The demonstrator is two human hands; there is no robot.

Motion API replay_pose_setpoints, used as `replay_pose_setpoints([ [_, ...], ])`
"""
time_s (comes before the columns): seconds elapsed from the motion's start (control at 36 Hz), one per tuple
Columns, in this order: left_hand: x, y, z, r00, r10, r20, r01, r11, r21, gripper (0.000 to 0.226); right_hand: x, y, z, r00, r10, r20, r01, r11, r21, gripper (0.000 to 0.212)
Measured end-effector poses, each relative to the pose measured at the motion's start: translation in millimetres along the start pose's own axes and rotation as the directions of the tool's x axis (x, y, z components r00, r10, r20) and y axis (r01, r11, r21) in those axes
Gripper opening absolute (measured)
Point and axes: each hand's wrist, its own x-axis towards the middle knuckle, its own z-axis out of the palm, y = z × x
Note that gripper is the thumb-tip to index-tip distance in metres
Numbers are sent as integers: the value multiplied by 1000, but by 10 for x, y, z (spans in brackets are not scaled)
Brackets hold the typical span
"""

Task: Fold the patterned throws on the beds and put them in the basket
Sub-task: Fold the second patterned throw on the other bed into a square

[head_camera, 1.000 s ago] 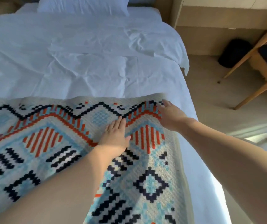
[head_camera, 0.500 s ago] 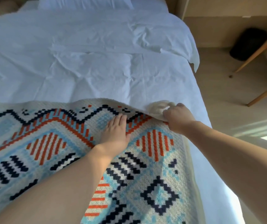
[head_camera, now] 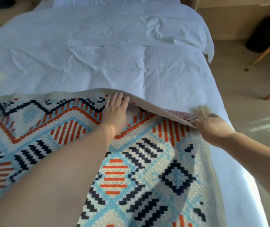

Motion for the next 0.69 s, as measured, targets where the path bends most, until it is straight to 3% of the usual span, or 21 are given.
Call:
replay_pose_setpoints([
  [0.08, 113, -88, -98, 993, -56, -109, 55, 998, -9, 73, -73, 169, 124, 996, -53, -69, 54, 999, 5, 12],
  [0.14, 108, -128, -111, 994, -74, -78, 74, 997, -7, 74, -150, 163, 157, 996, -34, -88, 37, 999, 24, 20],
  [0.25, -40, -263, -117, 999, -22, -38, 23, 999, 31, 35, -350, 73, 123, 994, -19, -105, 14, 999, -49, 18],
  [0.33, -196, -461, -151, 997, -67, -39, 69, 996, 59, 16, -461, 64, 137, 992, -20, -125, 10, 997, -78, 20],
  [0.44, -452, -678, -273, 999, -26, 23, 23, 993, 112, 14, -616, -1, 135, 991, -2, -136, -7, 998, -66, 24],
  [0.58, -912, -879, -361, 985, -55, 163, 54, 998, 15, 20, -837, -186, 122, 989, 44, -143, -44, 999, 7, 29],
  [0.69, -1325, -977, -395, 975, -25, 221, 31, 999, -26, 23, -1117, -339, 75, 997, 65, -51, -66, 998, -21, 24],
])
